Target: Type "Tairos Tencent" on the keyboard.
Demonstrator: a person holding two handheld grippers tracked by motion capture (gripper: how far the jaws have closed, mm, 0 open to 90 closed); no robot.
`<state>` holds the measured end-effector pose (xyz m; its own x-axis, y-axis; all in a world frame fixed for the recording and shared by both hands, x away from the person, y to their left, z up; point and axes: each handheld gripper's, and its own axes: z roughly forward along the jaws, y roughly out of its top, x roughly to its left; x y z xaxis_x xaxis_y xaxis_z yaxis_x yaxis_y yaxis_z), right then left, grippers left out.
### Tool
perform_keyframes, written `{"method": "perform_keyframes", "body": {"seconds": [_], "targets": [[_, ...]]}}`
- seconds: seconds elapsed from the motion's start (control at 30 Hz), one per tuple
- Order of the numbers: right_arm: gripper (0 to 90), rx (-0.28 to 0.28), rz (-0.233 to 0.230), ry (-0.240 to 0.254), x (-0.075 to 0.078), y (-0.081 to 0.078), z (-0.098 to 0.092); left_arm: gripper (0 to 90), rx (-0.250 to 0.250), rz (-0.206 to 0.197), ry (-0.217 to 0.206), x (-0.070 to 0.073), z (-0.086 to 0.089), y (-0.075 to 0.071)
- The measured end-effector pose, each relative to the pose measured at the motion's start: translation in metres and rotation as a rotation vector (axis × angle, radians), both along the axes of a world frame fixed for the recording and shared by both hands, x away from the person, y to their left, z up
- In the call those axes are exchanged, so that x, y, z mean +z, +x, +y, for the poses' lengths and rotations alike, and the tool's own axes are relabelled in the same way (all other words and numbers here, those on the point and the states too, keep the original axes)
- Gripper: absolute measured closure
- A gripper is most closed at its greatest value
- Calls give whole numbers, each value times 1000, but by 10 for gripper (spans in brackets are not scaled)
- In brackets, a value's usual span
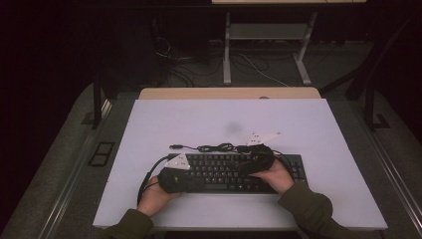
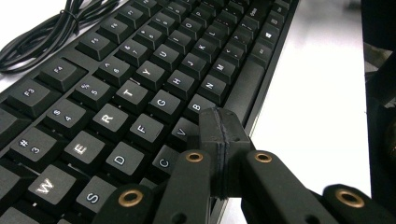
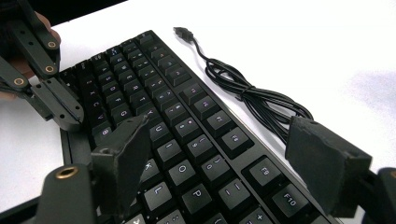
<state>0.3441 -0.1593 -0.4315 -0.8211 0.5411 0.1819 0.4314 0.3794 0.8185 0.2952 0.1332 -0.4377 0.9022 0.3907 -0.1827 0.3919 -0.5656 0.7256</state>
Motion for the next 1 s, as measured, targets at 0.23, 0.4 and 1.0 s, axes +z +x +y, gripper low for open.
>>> {"method": "perform_keyframes", "body": {"seconds": [0.23, 0.4, 1.0], "targets": [[218, 0, 1, 0, 0, 0, 0, 893, 2, 3, -5, 1, 0, 0], [218, 0, -3, 4, 0, 0, 0, 892, 10, -10, -13, 4, 2, 0], [218, 2, -1, 6, 1, 0, -1, 796, 74, -13, -65, 8, 8, 1]]}}
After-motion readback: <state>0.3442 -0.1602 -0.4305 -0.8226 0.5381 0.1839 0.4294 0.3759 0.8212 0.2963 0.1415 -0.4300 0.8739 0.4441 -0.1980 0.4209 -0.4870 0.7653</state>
